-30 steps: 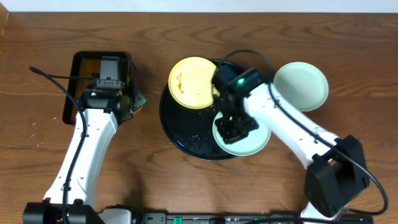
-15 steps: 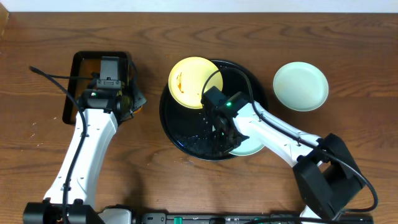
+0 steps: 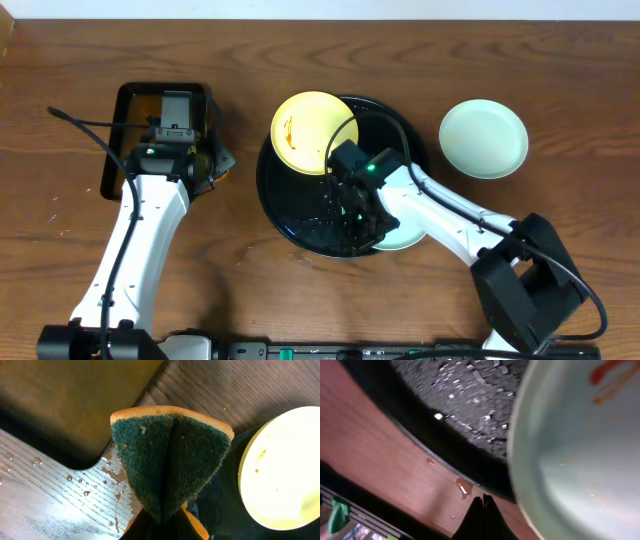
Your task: Clean dirty plates on tray and stack at the side
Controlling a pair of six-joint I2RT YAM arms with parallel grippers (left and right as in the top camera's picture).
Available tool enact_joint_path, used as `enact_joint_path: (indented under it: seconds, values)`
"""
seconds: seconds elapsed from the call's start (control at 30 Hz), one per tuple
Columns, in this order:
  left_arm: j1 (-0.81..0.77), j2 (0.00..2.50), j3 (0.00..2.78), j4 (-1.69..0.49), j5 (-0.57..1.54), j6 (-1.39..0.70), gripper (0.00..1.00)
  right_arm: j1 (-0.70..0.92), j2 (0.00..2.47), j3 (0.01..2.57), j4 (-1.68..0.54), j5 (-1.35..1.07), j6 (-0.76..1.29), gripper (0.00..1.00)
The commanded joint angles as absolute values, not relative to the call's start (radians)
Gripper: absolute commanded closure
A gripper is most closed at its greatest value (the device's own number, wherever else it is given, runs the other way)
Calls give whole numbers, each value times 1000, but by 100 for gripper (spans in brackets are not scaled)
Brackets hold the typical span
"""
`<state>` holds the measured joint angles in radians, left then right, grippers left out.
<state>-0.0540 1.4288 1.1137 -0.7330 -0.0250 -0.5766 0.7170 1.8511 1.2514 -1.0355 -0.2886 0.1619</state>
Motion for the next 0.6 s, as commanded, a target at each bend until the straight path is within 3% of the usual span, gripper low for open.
enact_joint_path:
  seconds: [0.0,0.57]
  values:
    - [-50,1425,1103,-733,-26,-581,92,741,1860,1238,-1039,-244,152,99]
    - [-50,1425,1103,-733,-26,-581,92,665,1946,1261,-1059,-10,292,99]
